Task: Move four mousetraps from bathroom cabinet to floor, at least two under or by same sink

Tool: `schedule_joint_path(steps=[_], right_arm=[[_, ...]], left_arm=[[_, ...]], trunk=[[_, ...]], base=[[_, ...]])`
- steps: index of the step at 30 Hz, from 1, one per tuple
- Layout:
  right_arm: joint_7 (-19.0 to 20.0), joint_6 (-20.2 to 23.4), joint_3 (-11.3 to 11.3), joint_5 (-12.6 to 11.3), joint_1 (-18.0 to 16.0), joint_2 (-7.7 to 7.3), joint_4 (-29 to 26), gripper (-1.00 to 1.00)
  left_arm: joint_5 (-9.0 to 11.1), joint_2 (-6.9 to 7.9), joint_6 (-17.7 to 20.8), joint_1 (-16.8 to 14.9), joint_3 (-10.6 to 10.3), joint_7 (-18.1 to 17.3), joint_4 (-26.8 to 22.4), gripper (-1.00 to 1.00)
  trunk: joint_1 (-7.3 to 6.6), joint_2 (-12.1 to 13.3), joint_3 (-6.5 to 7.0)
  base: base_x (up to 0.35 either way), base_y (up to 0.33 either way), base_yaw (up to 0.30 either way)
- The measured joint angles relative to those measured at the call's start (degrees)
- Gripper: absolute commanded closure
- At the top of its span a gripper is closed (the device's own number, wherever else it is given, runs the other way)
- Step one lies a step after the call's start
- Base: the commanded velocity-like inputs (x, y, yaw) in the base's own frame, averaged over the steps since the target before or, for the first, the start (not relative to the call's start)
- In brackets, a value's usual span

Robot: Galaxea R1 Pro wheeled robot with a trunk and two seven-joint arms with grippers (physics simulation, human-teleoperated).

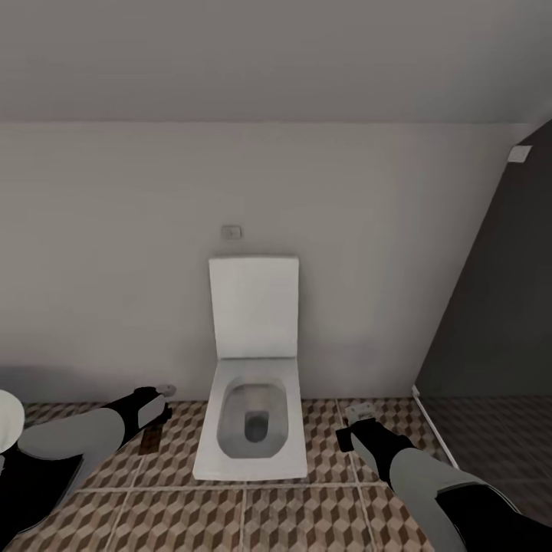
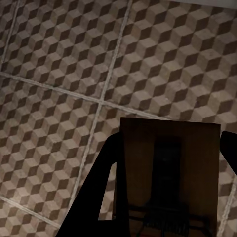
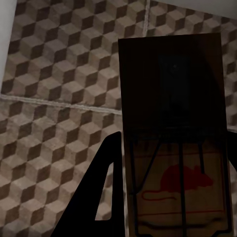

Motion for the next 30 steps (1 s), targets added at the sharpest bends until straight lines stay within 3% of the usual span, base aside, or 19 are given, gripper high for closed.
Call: schedule_joint_path(steps=[30], right_arm=[[0.0,-0.74,0.04,0.08,0.0,-0.06,0.06,1.0]], left_arm=[[-0.07,-0.17,-0.01,0.0,-0.08,-0.02,-0.51,1.0]], trunk=[[6.59,-12.03,-5.39]], base=[[0.0,0.0,0.0]])
